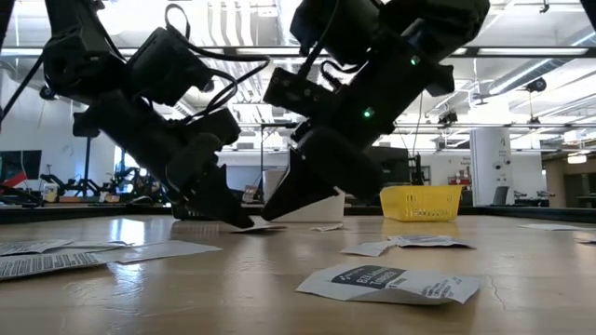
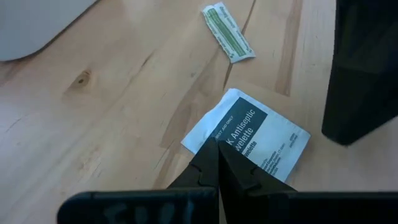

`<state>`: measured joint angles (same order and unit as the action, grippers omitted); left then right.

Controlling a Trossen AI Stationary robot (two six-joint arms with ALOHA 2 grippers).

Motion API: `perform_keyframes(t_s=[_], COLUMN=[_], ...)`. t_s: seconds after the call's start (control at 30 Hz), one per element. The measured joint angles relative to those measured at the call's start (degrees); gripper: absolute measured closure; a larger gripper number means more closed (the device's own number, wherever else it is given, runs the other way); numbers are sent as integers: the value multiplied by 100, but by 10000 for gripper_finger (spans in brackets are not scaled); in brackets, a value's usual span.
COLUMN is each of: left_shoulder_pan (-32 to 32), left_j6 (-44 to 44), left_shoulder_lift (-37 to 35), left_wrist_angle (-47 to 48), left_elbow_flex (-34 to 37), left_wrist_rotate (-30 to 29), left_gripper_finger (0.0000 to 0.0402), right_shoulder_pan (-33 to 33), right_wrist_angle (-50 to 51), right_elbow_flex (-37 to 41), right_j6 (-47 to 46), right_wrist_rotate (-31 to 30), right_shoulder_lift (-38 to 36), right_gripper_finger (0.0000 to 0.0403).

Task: Pick & Place First Aid Supplies
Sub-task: Put the towelette pack into the black basket

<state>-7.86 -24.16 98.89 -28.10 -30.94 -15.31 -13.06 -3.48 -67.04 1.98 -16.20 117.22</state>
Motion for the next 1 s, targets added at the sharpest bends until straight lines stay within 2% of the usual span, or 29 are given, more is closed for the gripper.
perform_keyframes(t_s=[0.2, 0.37, 0.67, 0.9, 1.0], left_shoulder_pan=[17, 22, 30, 31, 31], left_j6=[-136, -150, -300, -355, -461], left_shoulder_lift=[-2, 6, 13, 16, 18], left_wrist_angle=[355, 363, 364, 371, 370], left_elbow_flex=[2, 6, 14, 9, 9], left_wrist_rotate=[4, 21, 176, 370, 406], left_gripper_finger=[401, 401, 401, 401, 401], right_shoulder_pan=[-4, 10, 9, -11, -63], right_wrist_angle=[771, 1558, 1313, 831, 638], right_elbow_flex=[-294, -570, -416, -347, -428], right_j6=[755, 1770, 4072, 4663, 4813], right_wrist_rotate=[-18, -26, -69, -414, -840], right_shoulder_lift=[-163, -140, -122, 202, 381], right_gripper_finger=[392, 361, 292, 280, 285])
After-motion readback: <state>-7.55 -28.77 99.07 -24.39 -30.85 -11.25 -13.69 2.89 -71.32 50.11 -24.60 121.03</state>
